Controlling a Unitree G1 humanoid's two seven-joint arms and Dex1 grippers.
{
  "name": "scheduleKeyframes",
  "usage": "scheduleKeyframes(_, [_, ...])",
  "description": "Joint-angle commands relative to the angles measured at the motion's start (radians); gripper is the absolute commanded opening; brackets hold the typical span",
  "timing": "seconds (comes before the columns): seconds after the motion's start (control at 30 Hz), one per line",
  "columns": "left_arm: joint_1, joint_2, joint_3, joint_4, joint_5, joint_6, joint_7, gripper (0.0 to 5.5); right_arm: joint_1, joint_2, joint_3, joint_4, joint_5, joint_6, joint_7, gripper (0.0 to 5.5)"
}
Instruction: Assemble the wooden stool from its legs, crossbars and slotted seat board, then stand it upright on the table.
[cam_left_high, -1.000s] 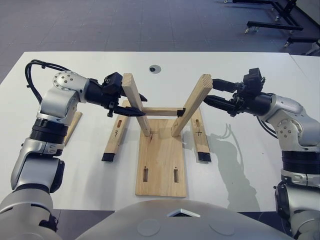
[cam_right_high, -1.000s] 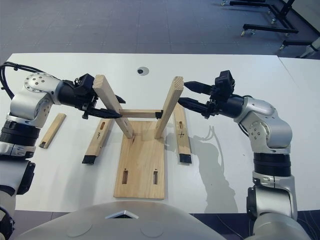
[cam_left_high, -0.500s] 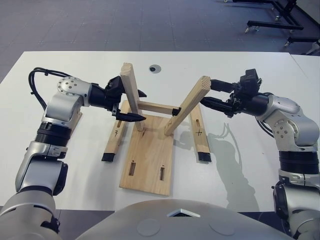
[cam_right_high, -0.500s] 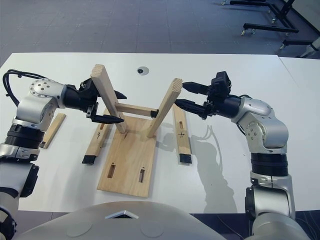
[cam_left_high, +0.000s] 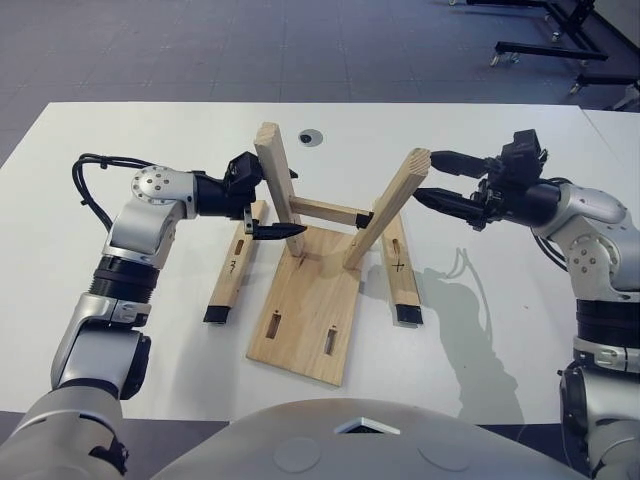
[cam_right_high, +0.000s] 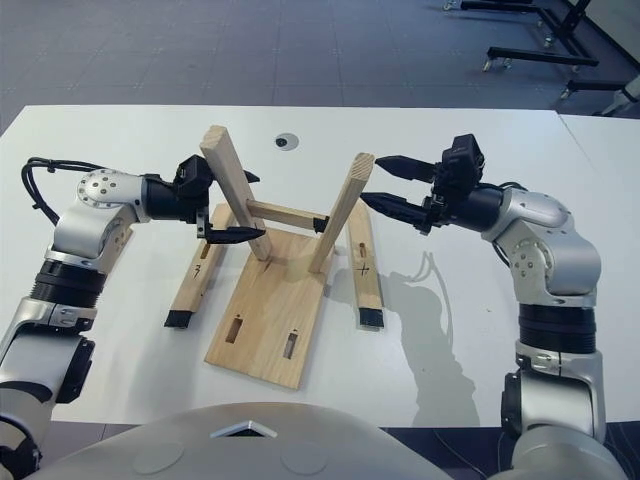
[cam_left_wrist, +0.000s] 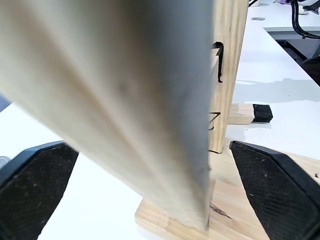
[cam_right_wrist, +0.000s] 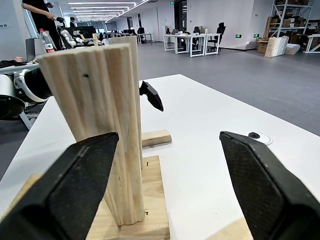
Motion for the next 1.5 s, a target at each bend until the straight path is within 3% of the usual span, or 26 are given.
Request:
scheduleKeyframes(0.03, [0.052,0.048,0.051,-0.041,-0.008,-0.003,0.02,5.39,-0.023,-0.025,-0.012,0.033,-0.02,-0.025,0.002,3.74])
scheduleKeyframes(0.33, [0.203,0.081,0.32,-0.307,-0.199,0.064,0.149,5.39,-0.081,-0.049,-0.09,0.062,0.072,0.023,0.016,3.74])
scheduleKeyframes(0.5, [0.262,-0.013,0.46,-0.455,-0.322,0.087,0.354,5.39,-0.2,-0.045,-0.108,0.131,0.104,0.049,0.002,3.74])
scheduleKeyframes(0.67, [0.273,-0.163,0.43,-0.541,-0.227,0.042,0.647,5.39,-0.307,-0.007,-0.038,0.197,0.078,0.08,-0.004,3.74])
scheduleKeyframes(0.8, [0.29,-0.219,0.358,-0.572,-0.143,0.028,0.756,5.39,-0.351,-0.01,0.009,0.242,0.057,0.096,0.033,3.74])
scheduleKeyframes(1.3, [0.251,-0.195,0.321,-0.569,-0.088,0.068,0.832,5.39,-0.194,0.051,0.052,0.214,-0.07,-0.032,-0.028,3.74])
scheduleKeyframes(1.4, [0.31,-0.177,0.368,-0.659,-0.154,0.074,0.809,5.39,-0.154,0.02,-0.002,0.228,-0.055,-0.016,-0.03,3.74])
scheduleKeyframes(1.5, [0.522,-0.137,0.503,-0.829,-0.353,0.099,0.715,5.39,0.01,-0.096,-0.028,0.139,-0.027,0.056,0.074,3.74])
